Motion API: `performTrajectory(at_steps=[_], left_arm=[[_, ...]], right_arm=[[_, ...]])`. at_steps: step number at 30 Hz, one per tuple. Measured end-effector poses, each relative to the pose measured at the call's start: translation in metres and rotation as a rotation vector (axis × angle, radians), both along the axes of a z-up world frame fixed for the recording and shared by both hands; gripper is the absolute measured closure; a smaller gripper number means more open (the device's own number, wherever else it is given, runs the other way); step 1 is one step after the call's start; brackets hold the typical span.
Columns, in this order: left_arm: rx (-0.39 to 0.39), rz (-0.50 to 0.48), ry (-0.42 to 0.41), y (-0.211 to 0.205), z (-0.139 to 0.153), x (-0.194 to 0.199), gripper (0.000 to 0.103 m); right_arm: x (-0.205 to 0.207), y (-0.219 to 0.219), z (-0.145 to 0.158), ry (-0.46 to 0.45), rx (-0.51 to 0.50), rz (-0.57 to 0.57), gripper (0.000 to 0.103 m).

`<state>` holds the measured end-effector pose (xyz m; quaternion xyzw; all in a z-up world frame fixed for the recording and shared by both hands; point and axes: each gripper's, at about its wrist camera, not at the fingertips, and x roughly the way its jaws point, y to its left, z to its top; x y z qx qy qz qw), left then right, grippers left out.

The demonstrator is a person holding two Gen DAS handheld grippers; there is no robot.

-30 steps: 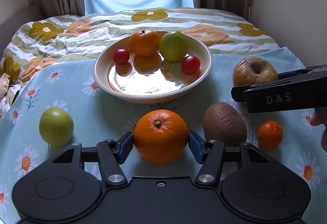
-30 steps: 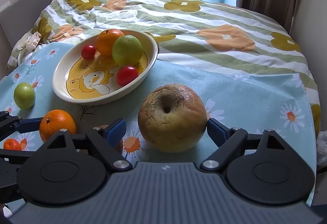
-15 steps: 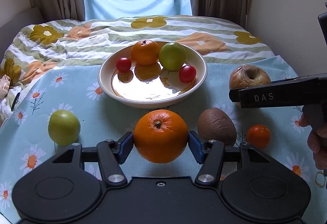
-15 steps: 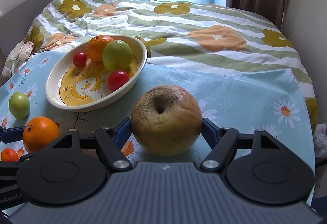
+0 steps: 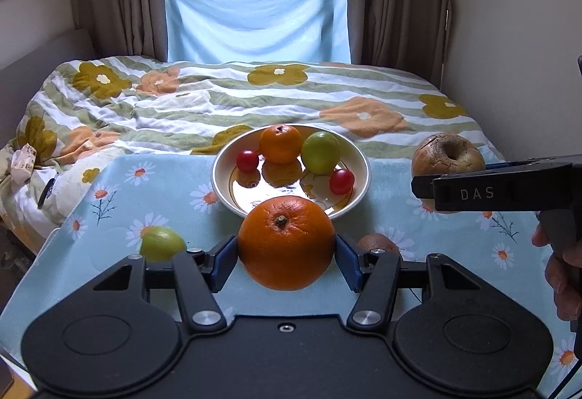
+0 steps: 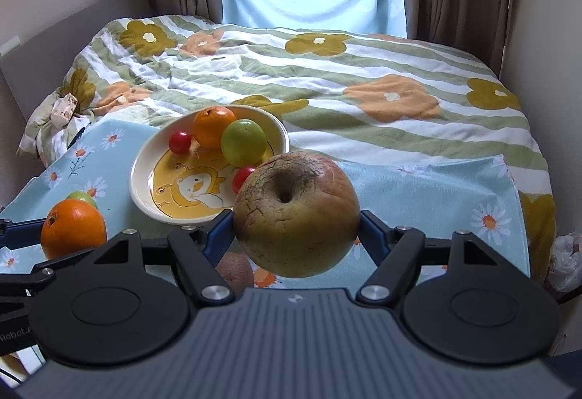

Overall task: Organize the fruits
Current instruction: 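Carry both fruits to the white bowl while the left tool releases the orange inside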

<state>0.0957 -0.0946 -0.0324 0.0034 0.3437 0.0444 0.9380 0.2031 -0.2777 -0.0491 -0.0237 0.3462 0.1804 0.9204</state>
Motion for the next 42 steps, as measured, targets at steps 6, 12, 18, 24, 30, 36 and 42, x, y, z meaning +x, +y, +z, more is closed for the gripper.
performTrajectory(at_steps=[6,12,18,24,30,36,42], left_arm=[[0.016,0.007,-0.041,0.016,0.029,-0.011,0.040],[0.029,-0.025,-0.063,0.039,0.046,-0.007,0.040],[0.038,-0.101,-0.050,0.067,0.051,0.015,0.040],[0.067,-0.219,-0.018,0.089,0.043,0.046,0.040],[0.093,-0.327,0.019,0.103,0.022,0.078,0.040],[0.118,-0.431,0.072,0.105,-0.001,0.110,0.040],[0.147,-0.523,0.106,0.097,-0.026,0.137,0.040]], right_arm=[[-0.017,0.011,0.030,-0.020,0.013,0.018,0.015],[-0.028,0.029,0.053,-0.039,0.012,0.010,0.015],[-0.027,0.055,0.062,-0.029,0.017,-0.045,0.015],[-0.014,0.081,0.060,-0.011,0.030,-0.129,0.015],[0.005,0.099,0.047,0.013,0.030,-0.210,0.015],[0.019,0.110,0.033,0.039,0.027,-0.280,0.015],[0.032,0.113,0.021,0.061,0.023,-0.339,0.015]])
